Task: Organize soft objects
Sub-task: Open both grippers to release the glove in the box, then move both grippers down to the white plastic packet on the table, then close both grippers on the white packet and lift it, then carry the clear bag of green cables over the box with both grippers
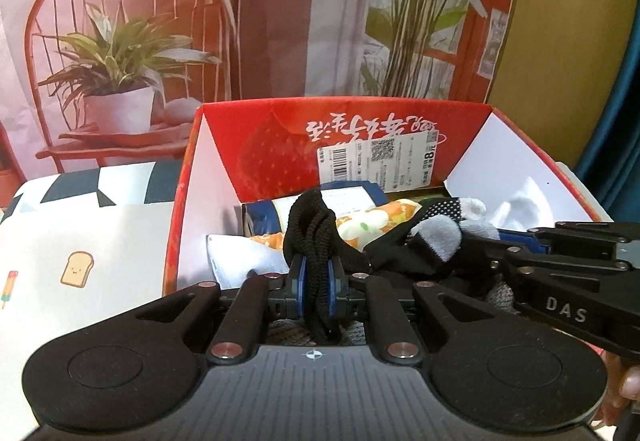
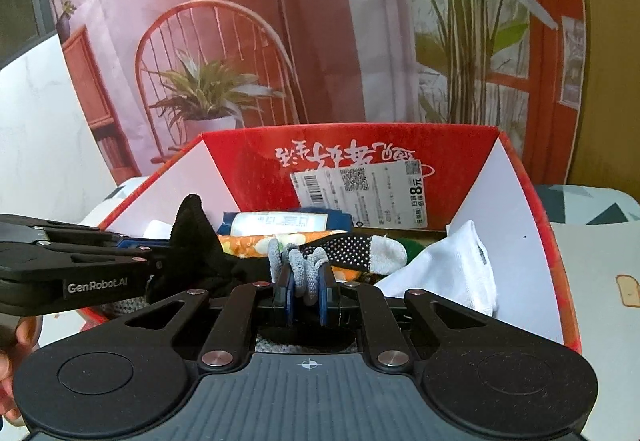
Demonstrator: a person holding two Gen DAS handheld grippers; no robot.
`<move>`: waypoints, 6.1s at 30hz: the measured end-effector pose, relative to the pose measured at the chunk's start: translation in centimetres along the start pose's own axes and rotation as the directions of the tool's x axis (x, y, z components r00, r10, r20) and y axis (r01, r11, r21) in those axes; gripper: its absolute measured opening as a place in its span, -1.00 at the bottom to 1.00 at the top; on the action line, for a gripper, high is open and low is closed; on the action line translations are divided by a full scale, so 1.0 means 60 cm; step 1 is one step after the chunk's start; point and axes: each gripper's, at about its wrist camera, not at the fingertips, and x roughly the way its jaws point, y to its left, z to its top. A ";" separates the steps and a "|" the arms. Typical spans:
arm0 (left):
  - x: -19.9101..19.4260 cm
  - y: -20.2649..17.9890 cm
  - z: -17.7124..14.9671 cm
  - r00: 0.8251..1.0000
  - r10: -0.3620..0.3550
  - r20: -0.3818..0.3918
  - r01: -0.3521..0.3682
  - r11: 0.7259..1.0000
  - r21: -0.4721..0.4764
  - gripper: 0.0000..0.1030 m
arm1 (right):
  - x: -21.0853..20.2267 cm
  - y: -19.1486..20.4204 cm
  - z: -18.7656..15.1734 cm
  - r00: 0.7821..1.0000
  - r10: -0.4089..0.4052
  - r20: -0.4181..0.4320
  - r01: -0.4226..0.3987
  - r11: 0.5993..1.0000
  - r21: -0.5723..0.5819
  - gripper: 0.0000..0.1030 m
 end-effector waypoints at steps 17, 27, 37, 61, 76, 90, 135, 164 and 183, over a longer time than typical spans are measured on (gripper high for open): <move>-0.201 -0.024 -0.091 0.956 -0.054 0.289 0.022 0.994 0.110 0.24 | -0.175 0.017 -0.038 0.964 -0.032 0.265 0.082 0.980 -0.182 -0.17; -0.191 -0.026 -0.245 0.985 -0.066 0.157 0.070 0.997 -0.024 0.21 | -0.253 -0.004 -0.160 0.982 -0.021 0.188 0.041 0.994 -0.104 -0.16; -0.179 -0.044 -0.325 0.992 -0.070 0.106 0.072 0.997 -0.010 0.18 | -0.240 0.017 -0.314 0.999 -0.037 0.020 0.038 0.998 -0.043 -0.15; -0.148 -0.036 -0.349 0.996 -0.059 0.063 0.065 0.994 -0.092 0.18 | -0.195 0.078 -0.338 0.998 -0.065 -0.001 0.061 0.942 -0.330 0.02; -0.143 -0.037 -0.353 0.997 -0.058 0.057 0.063 0.994 -0.087 0.18 | -0.186 0.065 -0.332 0.999 0.029 -0.015 -0.032 0.958 -0.286 -0.37; -0.143 -0.034 -0.355 0.996 -0.056 0.062 0.062 0.994 -0.094 0.18 | -0.199 0.054 -0.309 0.997 0.075 -0.022 -0.078 0.977 -0.199 -0.52; -0.024 -0.035 -0.236 0.975 -0.116 0.189 0.117 0.993 0.005 0.23 | -0.123 0.032 -0.193 0.992 -0.025 0.121 0.067 0.934 -0.350 -0.41; -0.024 -0.045 -0.244 0.954 -0.186 0.235 0.177 0.983 0.056 0.23 | -0.124 -0.006 -0.218 0.990 0.023 0.138 0.018 0.957 -0.291 -0.98; -0.118 -0.052 -0.210 0.902 -0.229 0.366 0.208 0.973 0.097 -0.38 | -0.187 -0.018 -0.195 0.968 0.039 0.247 0.008 0.982 -0.186 -0.98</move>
